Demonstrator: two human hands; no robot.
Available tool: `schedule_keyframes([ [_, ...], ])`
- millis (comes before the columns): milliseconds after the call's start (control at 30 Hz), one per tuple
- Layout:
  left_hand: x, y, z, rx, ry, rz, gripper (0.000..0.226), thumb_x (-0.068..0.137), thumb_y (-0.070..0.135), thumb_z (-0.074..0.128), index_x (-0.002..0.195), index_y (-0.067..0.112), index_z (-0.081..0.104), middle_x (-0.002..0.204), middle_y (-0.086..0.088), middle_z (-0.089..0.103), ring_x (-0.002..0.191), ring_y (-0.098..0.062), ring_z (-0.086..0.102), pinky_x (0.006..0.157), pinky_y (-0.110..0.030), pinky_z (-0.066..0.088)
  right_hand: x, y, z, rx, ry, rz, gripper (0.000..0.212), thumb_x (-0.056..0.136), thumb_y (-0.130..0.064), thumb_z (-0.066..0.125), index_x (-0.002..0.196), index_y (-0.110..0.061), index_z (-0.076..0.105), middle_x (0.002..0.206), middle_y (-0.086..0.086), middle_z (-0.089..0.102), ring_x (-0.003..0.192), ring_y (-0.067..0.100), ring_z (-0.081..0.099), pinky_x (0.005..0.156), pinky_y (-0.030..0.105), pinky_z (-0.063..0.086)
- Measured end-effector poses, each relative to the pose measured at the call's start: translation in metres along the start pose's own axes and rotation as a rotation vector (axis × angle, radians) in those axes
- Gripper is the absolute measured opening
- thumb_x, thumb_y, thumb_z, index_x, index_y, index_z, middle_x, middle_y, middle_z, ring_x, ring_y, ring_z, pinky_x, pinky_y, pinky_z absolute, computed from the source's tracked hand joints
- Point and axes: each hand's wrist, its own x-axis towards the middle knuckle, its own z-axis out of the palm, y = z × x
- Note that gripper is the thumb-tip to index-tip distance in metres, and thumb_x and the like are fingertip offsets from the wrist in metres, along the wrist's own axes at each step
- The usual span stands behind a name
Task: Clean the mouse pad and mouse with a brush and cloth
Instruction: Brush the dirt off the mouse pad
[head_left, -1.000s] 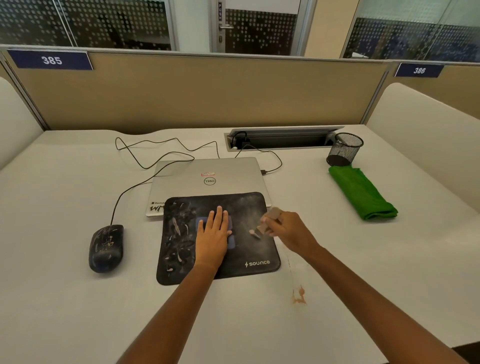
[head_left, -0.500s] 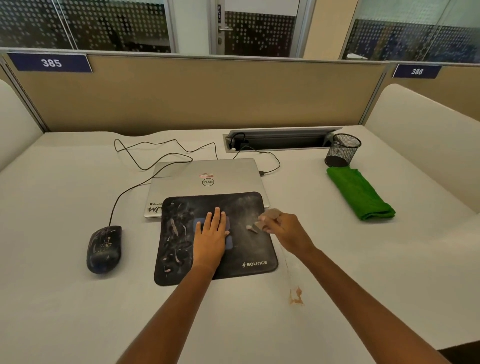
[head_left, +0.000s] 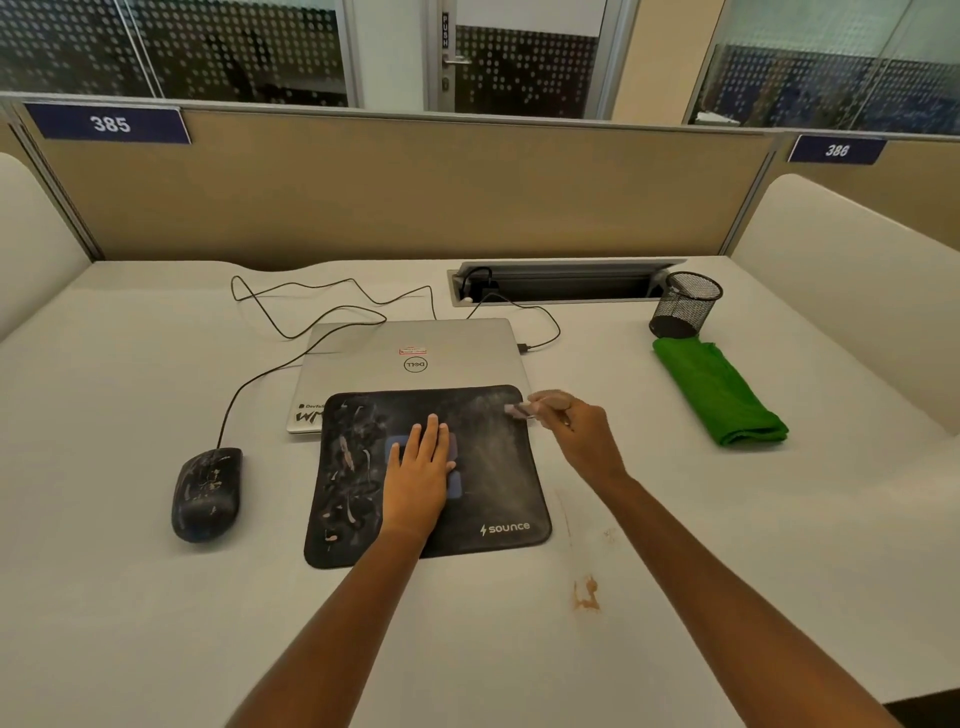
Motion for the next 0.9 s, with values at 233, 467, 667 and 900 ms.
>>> schedule_keyframes([
  [233, 0.000, 0.000, 0.000, 0.004, 0.000, -0.001, 0.054, 0.103, 0.028, 0.020, 0.149, 0.012, -0.003, 0.159, -0.007, -0.008, 0.147, -0.025, 0.000, 0.119, -0.041, 0.011, -0.035, 0.018, -0.007, -0.158, -0.301, -0.096, 0.022, 0.088, -0.005, 0.057, 0.108, 0.000, 0.066, 0.111, 0.013, 0.068, 0.097, 0.012, 0.060, 0.081, -0.006, 0.034],
  [467, 0.000, 0.001, 0.001, 0.005, 0.002, -0.011, 0.054, 0.103, 0.029, 0.019, 0.149, 0.012, -0.003, 0.159, -0.007, -0.007, 0.147, -0.026, 0.000, 0.119, -0.041, 0.012, -0.029, -0.001, -0.042, 0.062, -0.542, 0.136, 0.015, 0.085, 0.001, 0.058, 0.089, -0.005, 0.071, 0.090, 0.005, 0.068, 0.077, 0.012, 0.064, 0.075, 0.017, 0.054],
  [667, 0.000, 0.000, -0.001, -0.016, -0.024, -0.010, 0.056, 0.102, 0.030, 0.023, 0.149, 0.011, -0.002, 0.159, -0.008, -0.008, 0.147, -0.026, 0.001, 0.119, -0.041, 0.013, -0.033, -0.013, -0.011, -0.033, -0.438, -0.043, 0.017, 0.088, -0.001, 0.055, 0.096, -0.002, 0.070, 0.102, 0.012, 0.070, 0.091, 0.014, 0.061, 0.086, 0.018, 0.047],
  [900, -0.003, 0.003, -0.003, -0.011, -0.017, -0.025, 0.055, 0.102, 0.030, 0.023, 0.149, 0.012, -0.001, 0.159, -0.007, -0.007, 0.147, -0.026, 0.002, 0.120, -0.040, 0.014, -0.058, -0.005, -0.047, -0.063, -0.636, 0.033, 0.029, 0.085, 0.003, 0.054, 0.075, -0.021, 0.068, 0.098, 0.010, 0.071, 0.080, 0.013, 0.063, 0.081, 0.025, 0.051],
])
